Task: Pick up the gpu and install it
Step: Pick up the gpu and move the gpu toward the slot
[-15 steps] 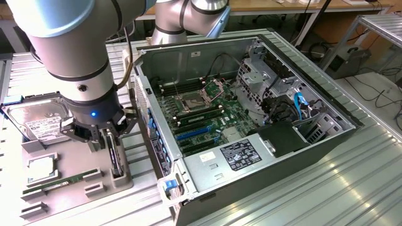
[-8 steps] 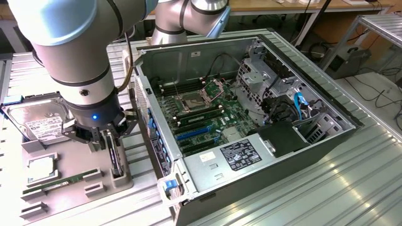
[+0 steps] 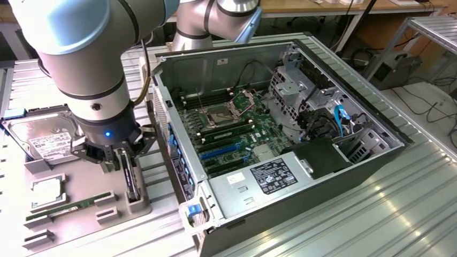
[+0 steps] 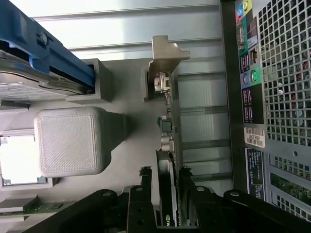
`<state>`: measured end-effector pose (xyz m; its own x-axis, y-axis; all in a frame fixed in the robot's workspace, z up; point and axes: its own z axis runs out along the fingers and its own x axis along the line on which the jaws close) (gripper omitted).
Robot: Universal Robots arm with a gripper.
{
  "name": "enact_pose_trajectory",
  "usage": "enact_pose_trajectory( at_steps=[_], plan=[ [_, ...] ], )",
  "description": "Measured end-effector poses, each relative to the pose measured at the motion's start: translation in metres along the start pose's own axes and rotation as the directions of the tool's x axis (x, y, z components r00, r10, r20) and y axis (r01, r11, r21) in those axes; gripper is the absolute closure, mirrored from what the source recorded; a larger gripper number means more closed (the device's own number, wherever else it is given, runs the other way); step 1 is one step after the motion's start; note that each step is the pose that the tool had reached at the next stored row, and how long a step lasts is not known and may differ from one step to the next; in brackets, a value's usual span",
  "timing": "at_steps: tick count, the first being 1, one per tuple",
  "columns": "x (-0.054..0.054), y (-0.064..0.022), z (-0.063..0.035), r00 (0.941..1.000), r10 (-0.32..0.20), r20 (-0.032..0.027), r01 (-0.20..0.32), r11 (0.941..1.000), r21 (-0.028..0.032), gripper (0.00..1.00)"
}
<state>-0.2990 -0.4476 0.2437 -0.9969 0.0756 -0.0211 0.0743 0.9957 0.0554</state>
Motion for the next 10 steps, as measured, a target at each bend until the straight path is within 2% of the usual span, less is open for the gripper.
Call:
enact_pose_trajectory(
  at_steps=[3,4,10],
  plan=[
    [0.0001,0.0,0.0003,1.0,0.0,0.0,0.0,1.0,0.0003,0.65],
    [0.0001,0.0,0.0004,1.0,0.0,0.0001,0.0,1.0,0.0003,0.72],
    [0.0001,0.0,0.0004,1.0,-0.007,-0.0004,0.007,1.0,0.0,0.74]
  ],
)
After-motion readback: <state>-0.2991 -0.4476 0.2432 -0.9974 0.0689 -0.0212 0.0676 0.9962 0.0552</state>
